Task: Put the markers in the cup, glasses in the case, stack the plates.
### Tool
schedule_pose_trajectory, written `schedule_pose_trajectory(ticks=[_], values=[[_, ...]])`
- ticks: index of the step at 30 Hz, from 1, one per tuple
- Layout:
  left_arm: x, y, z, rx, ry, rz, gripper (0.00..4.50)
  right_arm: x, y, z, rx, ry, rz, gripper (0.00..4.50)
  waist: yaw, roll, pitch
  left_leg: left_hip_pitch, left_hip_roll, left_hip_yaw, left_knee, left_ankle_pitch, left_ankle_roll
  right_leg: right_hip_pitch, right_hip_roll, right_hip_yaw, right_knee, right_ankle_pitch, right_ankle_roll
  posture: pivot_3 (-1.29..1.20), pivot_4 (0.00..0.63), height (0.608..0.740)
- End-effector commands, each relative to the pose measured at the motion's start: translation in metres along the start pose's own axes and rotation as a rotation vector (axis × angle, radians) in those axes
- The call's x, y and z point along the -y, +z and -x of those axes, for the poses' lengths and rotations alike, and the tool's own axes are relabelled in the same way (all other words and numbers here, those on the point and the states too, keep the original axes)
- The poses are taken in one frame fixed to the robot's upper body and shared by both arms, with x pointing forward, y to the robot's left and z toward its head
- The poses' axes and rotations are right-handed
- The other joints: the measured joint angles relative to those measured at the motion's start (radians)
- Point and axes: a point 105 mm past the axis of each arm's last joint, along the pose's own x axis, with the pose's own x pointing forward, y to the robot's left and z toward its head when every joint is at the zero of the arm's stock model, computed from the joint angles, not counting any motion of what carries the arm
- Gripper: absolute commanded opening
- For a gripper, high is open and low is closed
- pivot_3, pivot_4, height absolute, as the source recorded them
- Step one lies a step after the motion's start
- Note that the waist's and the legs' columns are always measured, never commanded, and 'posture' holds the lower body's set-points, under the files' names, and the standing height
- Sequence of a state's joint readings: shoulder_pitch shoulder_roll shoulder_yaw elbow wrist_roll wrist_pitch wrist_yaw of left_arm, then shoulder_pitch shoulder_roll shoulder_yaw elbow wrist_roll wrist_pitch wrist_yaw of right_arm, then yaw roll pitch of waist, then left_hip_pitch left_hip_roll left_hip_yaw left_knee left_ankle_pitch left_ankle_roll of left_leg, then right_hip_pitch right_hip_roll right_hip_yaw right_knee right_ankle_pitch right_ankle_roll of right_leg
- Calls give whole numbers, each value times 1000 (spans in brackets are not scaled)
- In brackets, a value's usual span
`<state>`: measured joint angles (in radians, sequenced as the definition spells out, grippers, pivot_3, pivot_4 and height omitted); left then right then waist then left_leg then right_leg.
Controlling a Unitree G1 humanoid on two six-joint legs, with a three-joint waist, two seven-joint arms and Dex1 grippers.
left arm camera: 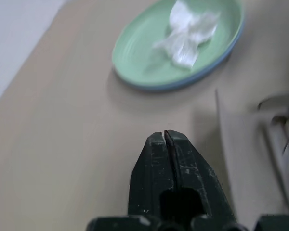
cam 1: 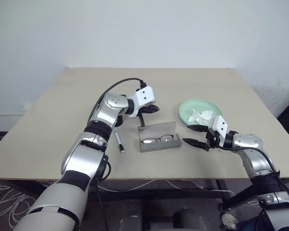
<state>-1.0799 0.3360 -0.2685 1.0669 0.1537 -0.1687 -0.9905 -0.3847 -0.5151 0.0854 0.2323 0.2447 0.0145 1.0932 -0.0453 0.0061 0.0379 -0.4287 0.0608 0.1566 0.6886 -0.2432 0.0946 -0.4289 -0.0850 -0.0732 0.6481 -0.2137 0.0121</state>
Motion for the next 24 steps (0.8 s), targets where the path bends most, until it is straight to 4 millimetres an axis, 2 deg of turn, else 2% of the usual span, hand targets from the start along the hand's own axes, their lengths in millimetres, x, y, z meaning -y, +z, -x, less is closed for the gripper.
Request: schedule_pose_trajectory(ticks=[1,7,12,17,24], values=[[-2,-5,1,-45,5,-35,22,6,29,1,66,-4,92,2999,2,0,0,0,0,0,0,0,0,0,0,0,0,0,0,0,0,740],[25,-22,-4,-82,-149,-4,22,6,35,2,74,-5,111,2999,1,0,0,0,0,0,0,0,0,0,-1,0,0,0,0,0,0,740],[44,-20,2,-37,-288,19,22,7,38,2,82,-12,113,2999,1,0,0,0,0,0,0,0,0,-1,-1,0,0,-1,-1,0,0,740],[49,-13,9,12,-320,36,22,6,37,1,83,-12,109,2999,1,0,0,-1,0,0,1,0,1,-1,-1,0,0,0,-2,0,0,740],[77,-15,21,28,-398,40,22,5,37,-1,85,-8,102,2999,-1,0,0,0,1,0,1,0,0,-1,-1,0,0,0,-2,0,0,740]])
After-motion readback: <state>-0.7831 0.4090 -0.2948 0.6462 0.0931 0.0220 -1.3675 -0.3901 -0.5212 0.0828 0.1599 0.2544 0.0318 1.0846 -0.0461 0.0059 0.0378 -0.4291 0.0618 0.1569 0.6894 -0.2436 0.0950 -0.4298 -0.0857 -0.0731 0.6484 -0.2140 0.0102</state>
